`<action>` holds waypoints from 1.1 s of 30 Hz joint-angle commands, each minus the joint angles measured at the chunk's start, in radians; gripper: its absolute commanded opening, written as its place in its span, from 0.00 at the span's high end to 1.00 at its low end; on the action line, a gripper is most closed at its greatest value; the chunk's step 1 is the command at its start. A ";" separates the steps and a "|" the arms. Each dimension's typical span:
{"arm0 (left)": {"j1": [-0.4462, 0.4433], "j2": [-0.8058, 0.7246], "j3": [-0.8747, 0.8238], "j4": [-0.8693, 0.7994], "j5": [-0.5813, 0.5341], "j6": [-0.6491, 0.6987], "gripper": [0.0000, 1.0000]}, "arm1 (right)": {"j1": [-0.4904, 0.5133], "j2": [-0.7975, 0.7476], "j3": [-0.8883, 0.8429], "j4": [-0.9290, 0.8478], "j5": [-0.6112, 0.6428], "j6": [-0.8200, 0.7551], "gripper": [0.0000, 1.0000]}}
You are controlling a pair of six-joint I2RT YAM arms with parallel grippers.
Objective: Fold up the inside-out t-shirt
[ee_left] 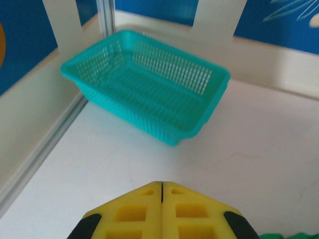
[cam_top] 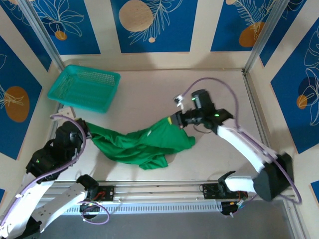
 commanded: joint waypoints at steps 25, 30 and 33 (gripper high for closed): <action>0.011 0.183 0.590 0.350 0.074 0.208 1.00 | -0.014 -0.383 0.665 -0.358 0.702 -0.083 1.00; 0.011 0.388 0.573 0.476 0.088 0.255 1.00 | -0.137 -0.205 0.611 -0.216 0.677 -0.143 1.00; 0.011 0.522 0.580 0.589 0.083 0.312 1.00 | -0.357 -0.078 0.625 -0.181 0.358 -0.002 1.00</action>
